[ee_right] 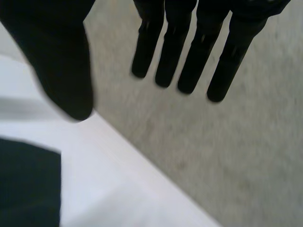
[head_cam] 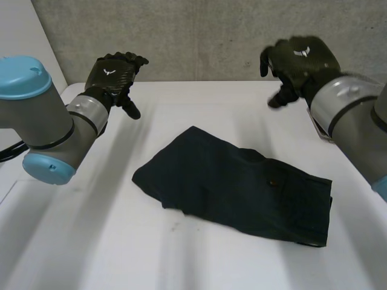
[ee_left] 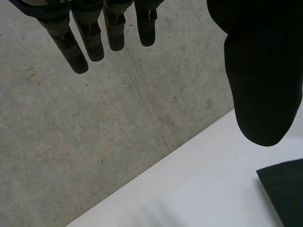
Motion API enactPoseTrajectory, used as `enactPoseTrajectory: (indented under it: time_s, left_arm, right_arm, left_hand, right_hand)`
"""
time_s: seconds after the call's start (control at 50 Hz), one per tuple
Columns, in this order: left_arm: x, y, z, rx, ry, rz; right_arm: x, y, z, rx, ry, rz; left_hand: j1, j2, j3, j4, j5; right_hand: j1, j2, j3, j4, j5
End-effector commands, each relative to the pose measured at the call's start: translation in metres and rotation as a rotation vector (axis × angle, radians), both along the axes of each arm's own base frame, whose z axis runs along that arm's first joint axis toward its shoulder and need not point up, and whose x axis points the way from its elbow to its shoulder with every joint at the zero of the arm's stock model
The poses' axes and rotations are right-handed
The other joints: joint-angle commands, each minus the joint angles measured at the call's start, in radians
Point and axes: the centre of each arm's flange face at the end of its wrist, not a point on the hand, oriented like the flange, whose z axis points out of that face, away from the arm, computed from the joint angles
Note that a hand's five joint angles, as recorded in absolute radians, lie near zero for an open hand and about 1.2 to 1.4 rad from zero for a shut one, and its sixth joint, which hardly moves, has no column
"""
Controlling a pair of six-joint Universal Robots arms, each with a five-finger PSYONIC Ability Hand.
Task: Fold the laundry.
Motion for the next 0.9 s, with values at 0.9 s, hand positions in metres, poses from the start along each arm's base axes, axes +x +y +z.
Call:
enactPoseTrajectory:
  time_s: [0.9]
  left_arm:
    - [0.000,0.010,0.002,0.027,0.015,-0.017]
  right_arm:
    - [-0.132,-0.022,-0.147,-0.004,0.680,-0.291]
  left_hand:
    - [-0.035,-0.034,-0.038,-0.027,-0.049]
  right_hand:
    - [0.699,0.701,0.678,0.675,0.686]
